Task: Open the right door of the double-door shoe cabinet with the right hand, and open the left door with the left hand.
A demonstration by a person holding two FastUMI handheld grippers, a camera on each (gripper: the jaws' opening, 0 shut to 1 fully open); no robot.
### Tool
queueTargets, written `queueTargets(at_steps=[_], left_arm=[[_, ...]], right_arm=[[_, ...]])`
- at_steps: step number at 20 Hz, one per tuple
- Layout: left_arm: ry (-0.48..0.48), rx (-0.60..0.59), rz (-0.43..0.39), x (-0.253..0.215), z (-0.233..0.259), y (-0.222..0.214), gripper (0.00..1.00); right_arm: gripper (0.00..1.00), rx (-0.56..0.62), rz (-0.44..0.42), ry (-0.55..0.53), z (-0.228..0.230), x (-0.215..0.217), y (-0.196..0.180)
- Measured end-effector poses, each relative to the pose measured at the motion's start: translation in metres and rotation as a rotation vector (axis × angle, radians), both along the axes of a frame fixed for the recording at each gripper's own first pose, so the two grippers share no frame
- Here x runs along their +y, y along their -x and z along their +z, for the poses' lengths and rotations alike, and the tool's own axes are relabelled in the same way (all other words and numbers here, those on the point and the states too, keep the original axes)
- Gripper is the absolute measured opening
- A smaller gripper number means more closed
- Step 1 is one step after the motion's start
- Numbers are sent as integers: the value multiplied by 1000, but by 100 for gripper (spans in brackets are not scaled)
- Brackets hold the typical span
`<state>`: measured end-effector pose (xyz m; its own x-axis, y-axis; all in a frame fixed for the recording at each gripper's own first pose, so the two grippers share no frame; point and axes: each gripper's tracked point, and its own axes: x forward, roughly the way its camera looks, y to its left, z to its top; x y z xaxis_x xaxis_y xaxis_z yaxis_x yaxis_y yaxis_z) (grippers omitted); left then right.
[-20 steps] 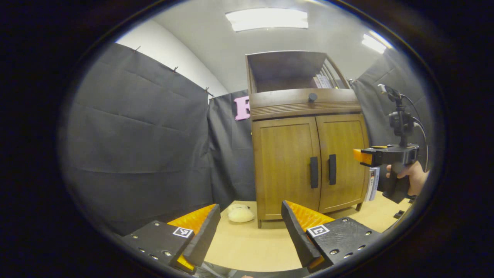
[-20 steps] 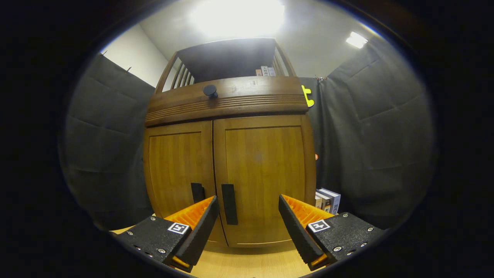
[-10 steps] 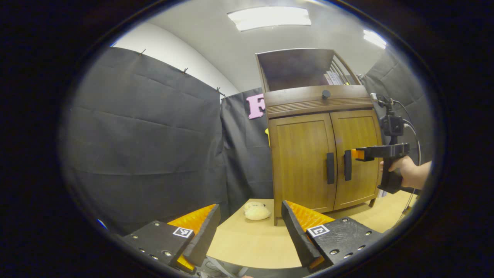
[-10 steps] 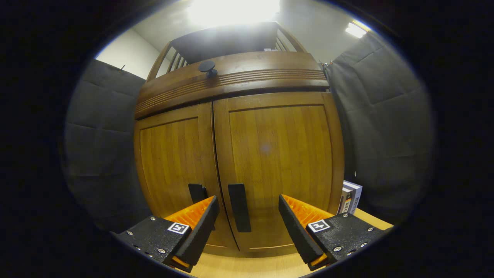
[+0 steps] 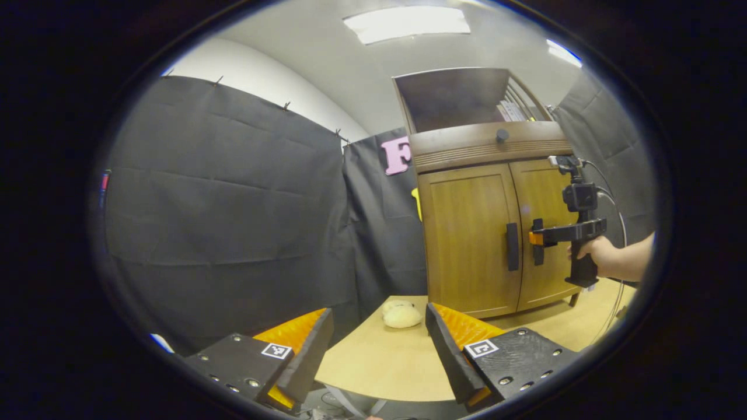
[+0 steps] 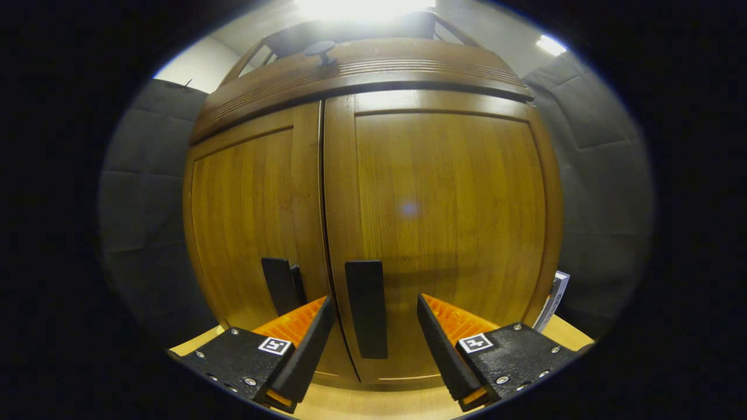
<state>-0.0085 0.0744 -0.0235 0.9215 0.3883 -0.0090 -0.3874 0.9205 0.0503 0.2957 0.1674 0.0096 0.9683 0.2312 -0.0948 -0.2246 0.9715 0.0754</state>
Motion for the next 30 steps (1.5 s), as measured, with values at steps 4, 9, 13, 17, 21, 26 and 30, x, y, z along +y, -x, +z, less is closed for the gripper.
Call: queueTargets(at_steps=[4,9,13,17,21,26,30], left_arm=[[-6,3,20,5,-4,-1,97],[-10,2,20,6,-7,1,91],[-11,-8,3,4,-6,7,91],[-18,-14,-27,2,-3,2,91],[-14,-32,-70,-4,0,-2,91],[-13,-34,-131,-11,1,-5,97],[-7,-41,-168,-16,4,-2,97]], right_arm=[[72,36,4,-11,-4,10,-9],[33,61,26,-44,10,22,0],[24,74,37,-30,25,14,1],[24,76,61,-24,36,11,1],[24,77,88,-38,44,9,5],[24,71,110,-43,51,7,10],[24,77,110,-48,54,6,11]])
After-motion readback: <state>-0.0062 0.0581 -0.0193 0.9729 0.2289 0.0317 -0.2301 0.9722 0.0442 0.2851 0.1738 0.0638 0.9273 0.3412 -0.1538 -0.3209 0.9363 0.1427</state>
